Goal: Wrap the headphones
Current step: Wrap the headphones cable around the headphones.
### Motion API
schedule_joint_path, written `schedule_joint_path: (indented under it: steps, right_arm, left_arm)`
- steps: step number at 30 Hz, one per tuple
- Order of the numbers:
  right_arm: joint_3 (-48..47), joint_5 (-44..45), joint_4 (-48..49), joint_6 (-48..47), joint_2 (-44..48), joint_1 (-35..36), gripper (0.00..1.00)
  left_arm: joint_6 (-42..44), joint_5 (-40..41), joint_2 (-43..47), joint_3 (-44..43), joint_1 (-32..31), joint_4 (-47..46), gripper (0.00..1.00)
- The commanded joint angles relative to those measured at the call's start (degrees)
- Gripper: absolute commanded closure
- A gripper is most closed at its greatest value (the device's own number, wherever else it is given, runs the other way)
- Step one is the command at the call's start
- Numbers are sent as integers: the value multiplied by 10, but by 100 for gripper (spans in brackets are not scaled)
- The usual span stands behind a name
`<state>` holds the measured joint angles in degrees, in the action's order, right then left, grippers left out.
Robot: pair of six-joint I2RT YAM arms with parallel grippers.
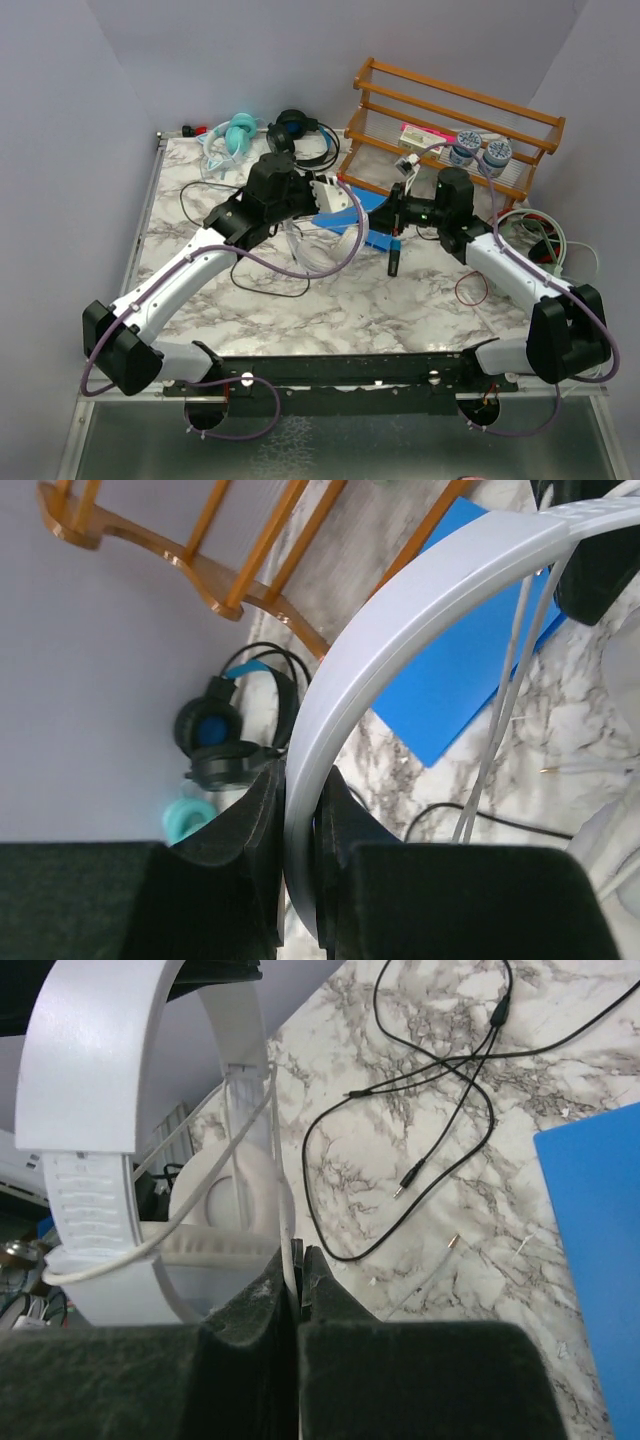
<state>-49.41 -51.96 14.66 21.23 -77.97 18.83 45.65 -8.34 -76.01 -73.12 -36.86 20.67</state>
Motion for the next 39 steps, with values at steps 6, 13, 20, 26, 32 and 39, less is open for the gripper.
schedule_joint_path:
  steps: [6,13,20,26,32,39]
  right_arm:
    - [-64,-47,-130,-42,39,-3,95]
    - [-67,-101,-113,-20,42,12,91]
    - [-49,-136,-24,62,48,30,88]
    - [-47,-92,14,105,41,64,88]
    - [-52,-12,25,123,20,102,88]
    - [-59,45,28,132,12,126,85]
  left_arm:
    - [253,132,39,37,-6,11,100]
    - [266,152,40,51,-6,-5,100]
    - [176,157,33,39,-7,-47,100]
    - [13,173,11,16,-18,-69,100]
    - [-236,300,-24,-17,-32,-99,100]
    - [-491,469,-58,-44,-35,-85,100]
